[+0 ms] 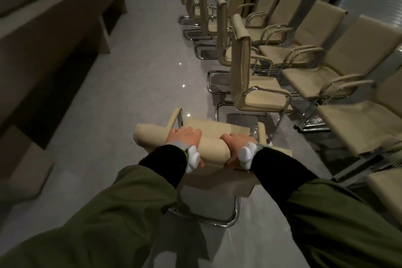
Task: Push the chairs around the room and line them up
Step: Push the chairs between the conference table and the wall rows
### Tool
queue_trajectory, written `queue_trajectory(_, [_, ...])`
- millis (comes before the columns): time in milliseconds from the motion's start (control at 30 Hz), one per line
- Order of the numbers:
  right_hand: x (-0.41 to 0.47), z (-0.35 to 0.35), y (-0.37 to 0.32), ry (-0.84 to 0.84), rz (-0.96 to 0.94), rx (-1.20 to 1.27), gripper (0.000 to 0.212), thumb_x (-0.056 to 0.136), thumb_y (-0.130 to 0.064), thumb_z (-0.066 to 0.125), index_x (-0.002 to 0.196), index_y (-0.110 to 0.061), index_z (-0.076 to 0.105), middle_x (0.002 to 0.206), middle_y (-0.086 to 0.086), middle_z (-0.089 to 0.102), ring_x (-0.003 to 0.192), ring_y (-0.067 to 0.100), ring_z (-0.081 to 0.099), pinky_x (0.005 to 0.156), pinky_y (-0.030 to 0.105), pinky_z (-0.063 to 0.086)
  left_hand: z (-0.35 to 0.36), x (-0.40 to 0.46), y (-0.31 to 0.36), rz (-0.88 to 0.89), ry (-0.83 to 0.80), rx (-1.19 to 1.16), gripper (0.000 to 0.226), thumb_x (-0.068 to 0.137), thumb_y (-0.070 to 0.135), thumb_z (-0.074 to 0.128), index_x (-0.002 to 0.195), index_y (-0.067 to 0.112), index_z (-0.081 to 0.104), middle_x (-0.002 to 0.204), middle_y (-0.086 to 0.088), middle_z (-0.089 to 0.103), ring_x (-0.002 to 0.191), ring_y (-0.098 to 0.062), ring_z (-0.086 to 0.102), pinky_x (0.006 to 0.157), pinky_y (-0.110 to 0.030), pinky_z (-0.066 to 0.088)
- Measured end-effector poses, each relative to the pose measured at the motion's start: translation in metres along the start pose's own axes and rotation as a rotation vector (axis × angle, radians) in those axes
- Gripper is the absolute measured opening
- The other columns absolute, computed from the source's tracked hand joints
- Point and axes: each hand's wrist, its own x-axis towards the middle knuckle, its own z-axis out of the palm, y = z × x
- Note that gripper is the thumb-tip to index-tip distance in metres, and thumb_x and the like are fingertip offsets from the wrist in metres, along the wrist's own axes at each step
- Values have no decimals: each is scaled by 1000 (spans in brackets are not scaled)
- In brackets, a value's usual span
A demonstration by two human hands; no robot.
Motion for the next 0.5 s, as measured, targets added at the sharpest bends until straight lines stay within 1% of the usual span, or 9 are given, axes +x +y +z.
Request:
queue_trajectory(67, [0,-2,5,-3,-42,-19,85,56,-57,81,129,-34,43,119,0,55,110,28,56,89,37,47,-1,-4,8,-54,8,-3,76,54,69,80,105,25,45,106,-3,55,105,-27,55,77,-37,33])
queue_trajectory(167, [2,-2,10,11,-95,-37,84,54,-61,80,126,-36,45,116,-1,56,107,27,56,87,38,46,-2,-11,18,-126,-6,-2,77,54,70,80,108,26,46,110,-4,57,106,-28,56,77,-38,35])
queue_trajectory(300, [1,-2,17,10,-185,-37,81,51,-62,79,121,-36,46,112,-3,57,102,27,58,85,37,47,2,-23,29,-213,-21,-16,75,55,69,79,107,26,45,110,-4,55,107,-30,54,77,-39,33])
queue_trajectory(500, [-8,-6,13,-36,-278,-68,84,57,-57,82,128,-32,45,118,1,54,107,30,56,89,37,47,6,-45,43,-326,-39,-59,79,57,70,80,111,25,45,113,-6,55,110,-31,52,79,-40,33])
